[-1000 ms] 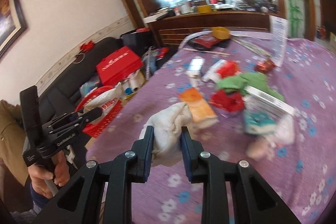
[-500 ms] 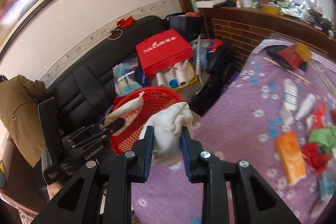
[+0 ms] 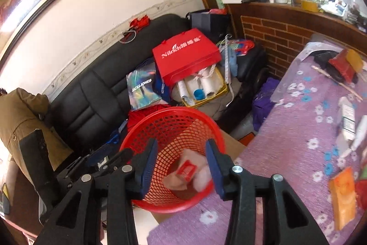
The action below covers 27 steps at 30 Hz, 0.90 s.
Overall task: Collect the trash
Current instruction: 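Carry both items to the red wastebasket and open both tools to drop them, then grasp the clear plastic bag with the right tool while the left tool grasps the orange box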
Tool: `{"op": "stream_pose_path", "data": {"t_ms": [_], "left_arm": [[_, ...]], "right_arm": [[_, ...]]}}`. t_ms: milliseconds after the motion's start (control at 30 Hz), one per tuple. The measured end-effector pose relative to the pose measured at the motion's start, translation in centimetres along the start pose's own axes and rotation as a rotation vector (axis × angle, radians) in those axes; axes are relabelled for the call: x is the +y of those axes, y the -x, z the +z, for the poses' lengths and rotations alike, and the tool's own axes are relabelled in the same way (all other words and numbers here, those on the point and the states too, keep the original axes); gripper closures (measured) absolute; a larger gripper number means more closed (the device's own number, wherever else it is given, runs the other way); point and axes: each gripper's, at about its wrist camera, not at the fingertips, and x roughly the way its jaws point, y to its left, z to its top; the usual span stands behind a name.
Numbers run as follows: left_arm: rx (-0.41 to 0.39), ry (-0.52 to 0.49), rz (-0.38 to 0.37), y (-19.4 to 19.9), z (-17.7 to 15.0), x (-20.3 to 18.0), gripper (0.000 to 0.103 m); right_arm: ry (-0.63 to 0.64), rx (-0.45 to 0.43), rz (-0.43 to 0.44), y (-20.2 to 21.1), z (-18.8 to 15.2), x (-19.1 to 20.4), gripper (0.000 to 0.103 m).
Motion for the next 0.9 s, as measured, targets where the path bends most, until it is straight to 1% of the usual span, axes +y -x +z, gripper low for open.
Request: {"op": "stream_pose_path", "data": {"t_ms": [100, 200, 300, 400, 533, 600, 700, 800, 900], "left_arm": [[0.006, -0.034, -0.034, 0.3, -0.6, -2.0, 0.036], [0.027, -0.075, -0.087, 0.3, -1.5, -5.1, 0.035], [0.067, -0.122, -0.131, -0.1, -2.5, -8.7, 0.033], [0.099, -0.171, -0.166, -0.4, -3.5, -12.0, 0.033], [0.137, -0.237, -0.204, -0.5, -4.9, -16.1, 0.033], [0.162, -0.270, -0.232, -0.6, -5.6, -18.5, 0.032], [0.187, -0.305, -0.258, -0.8, -6.4, -20.8, 0.032], [0.211, -0.337, -0.271, -1.1, -7.1, -23.2, 0.032], [0.239, -0.359, -0.274, -1.7, -7.4, -25.2, 0.032]], "right_arm": [[0.005, -0.032, -0.047, 2.5, -1.1, -0.8, 0.046], [0.000, -0.052, -0.085, 5.2, -3.0, -2.2, 0.045], [-0.028, -0.066, -0.120, 8.0, -5.1, -4.2, 0.045], [-0.089, -0.094, -0.168, 11.4, -7.4, -7.0, 0.045], [-0.208, -0.146, -0.251, 16.7, -10.5, -12.1, 0.045], [-0.249, -0.165, -0.290, 18.8, -11.6, -14.0, 0.045], [-0.335, -0.209, -0.362, 22.5, -13.6, -17.9, 0.043], [-0.455, -0.238, -0.431, 25.0, -15.3, -22.0, 0.043], [-0.545, -0.241, -0.460, 25.9, -16.4, -25.5, 0.043]]}}
